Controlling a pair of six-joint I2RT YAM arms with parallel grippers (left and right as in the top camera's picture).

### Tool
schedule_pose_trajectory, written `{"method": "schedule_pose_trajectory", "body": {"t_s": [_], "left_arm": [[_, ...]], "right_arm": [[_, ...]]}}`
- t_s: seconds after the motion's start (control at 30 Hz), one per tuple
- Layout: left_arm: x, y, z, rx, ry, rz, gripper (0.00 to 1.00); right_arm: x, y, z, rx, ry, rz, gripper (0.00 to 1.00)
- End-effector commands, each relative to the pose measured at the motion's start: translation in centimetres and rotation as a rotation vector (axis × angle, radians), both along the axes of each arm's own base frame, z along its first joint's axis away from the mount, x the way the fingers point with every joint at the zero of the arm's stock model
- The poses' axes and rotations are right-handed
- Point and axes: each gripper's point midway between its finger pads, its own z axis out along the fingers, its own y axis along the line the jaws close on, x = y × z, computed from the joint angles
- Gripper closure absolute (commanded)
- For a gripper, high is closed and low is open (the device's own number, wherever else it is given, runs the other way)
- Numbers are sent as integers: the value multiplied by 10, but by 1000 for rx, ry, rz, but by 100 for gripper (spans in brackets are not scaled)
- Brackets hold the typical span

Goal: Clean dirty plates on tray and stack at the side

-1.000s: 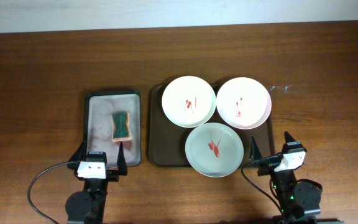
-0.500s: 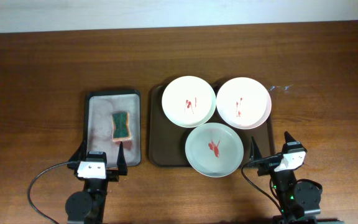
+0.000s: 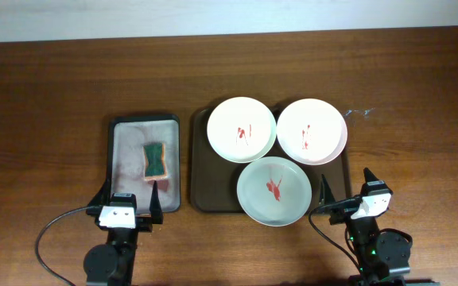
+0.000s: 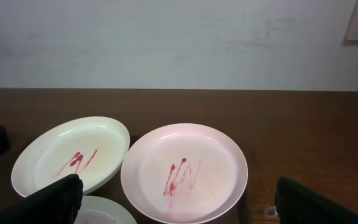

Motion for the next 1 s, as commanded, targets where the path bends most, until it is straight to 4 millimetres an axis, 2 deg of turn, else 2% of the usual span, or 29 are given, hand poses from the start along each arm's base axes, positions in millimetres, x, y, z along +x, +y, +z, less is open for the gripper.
{"method": "schedule_pose_trajectory", "body": {"t_s": [0.0,0.23,0.4,0.47,0.53,0.67,0.77,0.83,0.97], "left_arm": [[0,-1,-1,18,1,-11,1],[0,-1,-1,19,1,-9,1],[-1,-6,0,13,-6,-40,1],[-1,-8,6,-82,-14,-42,1],[-3,-7,4,-80,13,-40,1],[-7,-7,7,-74,93,-34,1],[-5,-6,14,-69,165,-27,1],[-1,-6,22,-65,229,-25,1],[14,-8,36,-52,410,-17,1]], "right_arm": [[0,1,-2,1,2,11,1],[0,2,-2,10,5,14,1],[0,2,-2,180,29,2,1],[-1,2,-2,195,36,1,1],[-3,2,1,194,53,2,1],[-11,3,7,190,134,2,1],[-14,14,16,195,200,58,1],[-13,23,24,202,270,102,1],[-6,23,25,199,495,79,1]]}}
